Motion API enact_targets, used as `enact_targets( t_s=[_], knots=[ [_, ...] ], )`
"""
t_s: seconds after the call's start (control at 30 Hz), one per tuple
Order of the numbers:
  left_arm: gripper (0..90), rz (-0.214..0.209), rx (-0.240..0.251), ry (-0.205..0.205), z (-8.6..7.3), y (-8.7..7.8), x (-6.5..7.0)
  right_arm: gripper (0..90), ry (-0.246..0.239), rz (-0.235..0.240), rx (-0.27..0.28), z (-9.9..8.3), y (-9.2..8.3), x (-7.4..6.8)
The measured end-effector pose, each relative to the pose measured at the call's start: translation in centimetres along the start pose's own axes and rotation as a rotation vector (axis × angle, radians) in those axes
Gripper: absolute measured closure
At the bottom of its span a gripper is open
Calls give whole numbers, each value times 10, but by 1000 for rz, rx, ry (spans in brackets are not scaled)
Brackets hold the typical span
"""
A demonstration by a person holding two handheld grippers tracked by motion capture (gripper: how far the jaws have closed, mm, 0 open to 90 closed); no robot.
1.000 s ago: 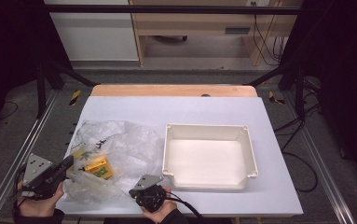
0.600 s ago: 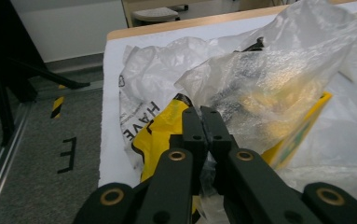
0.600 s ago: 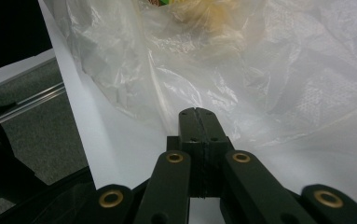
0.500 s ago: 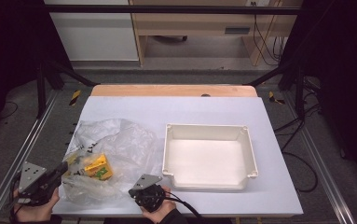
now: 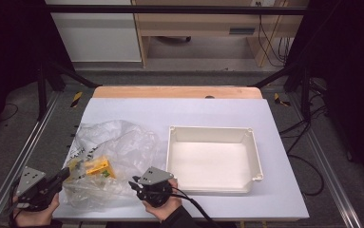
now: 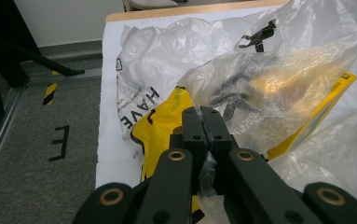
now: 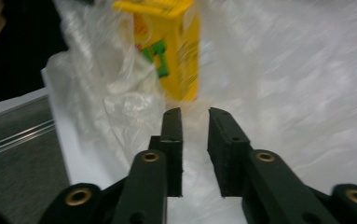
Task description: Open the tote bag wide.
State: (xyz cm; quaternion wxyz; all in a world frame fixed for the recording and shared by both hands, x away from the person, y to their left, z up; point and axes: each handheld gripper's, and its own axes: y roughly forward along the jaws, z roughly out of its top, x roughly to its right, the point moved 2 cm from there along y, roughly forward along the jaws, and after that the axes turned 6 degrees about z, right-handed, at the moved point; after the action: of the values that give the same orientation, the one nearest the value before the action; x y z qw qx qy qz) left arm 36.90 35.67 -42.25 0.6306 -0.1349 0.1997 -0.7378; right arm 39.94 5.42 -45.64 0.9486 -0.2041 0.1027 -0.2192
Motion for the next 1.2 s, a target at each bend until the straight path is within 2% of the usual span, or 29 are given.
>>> enact_targets(
  t_s=[0.03, 0.07, 0.13, 0.2, 0.27, 0.37, 0.43, 0.47, 0.5, 0.53, 0.57, 0.6, 0.7, 0.9, 0.97, 1.07, 1.13, 1.2],
  knots=[
    [896, -5, 17, -5, 1, -3, -1, 693, -16, -46, 25, 8, -2, 4],
    [896, -5, 17, -5, 1, -3, -1, 693, -16, -46, 25, 8, -2, 4],
    [896, -7, 32, -7, 2, -7, -2, 630, -21, -98, 47, 15, -2, 9],
    [896, -10, 41, -13, 2, -9, -3, 594, -25, -127, 50, 18, 2, 13],
    [896, -17, 44, -15, 3, -9, -3, 595, -24, -131, 43, 18, 5, 14],
    [895, -24, 42, -11, 2, -9, -2, 612, -34, -165, 20, 17, 13, 17],
    [893, -29, 44, -13, 2, -9, -1, 699, -33, -184, 7, 17, 16, 20],
    [891, -37, 44, -9, 2, -9, -1, 747, -26, -181, 2, 17, 17, 21],
    [868, -42, 49, -9, 3, -9, 0, 863, -13, -172, -13, 19, 19, 23],
    [868, -50, 52, -6, 3, -9, 0, 863, -13, -172, -13, 19, 19, 23],
    [850, -49, 53, 0, 3, -9, 1, 900, -1, -166, -12, 20, 19, 23],
    [813, -60, 62, 4, 4, -9, 2, 900, 7, -159, 2, 22, 18, 23],
    [761, -52, 68, 12, 7, -11, 4, 900, 4, -163, 36, 29, 14, 23],
    [460, -66, 110, 24, 24, -20, 8, 900, -27, -143, 103, 51, 5, 17],
    [438, -70, 133, 32, 31, -25, 11, 900, -36, -141, 110, 54, 4, 16],
    [370, -80, 137, 44, 43, -29, 15, 900, -54, -130, 130, 62, 1, 12],
    [351, -91, 139, 48, 49, -28, 18, 900, -62, -123, 139, 65, 0, 10],
    [330, -95, 128, 72, 54, -24, 24, 900, -72, -113, 154, 71, -1, 7]
  ],
)
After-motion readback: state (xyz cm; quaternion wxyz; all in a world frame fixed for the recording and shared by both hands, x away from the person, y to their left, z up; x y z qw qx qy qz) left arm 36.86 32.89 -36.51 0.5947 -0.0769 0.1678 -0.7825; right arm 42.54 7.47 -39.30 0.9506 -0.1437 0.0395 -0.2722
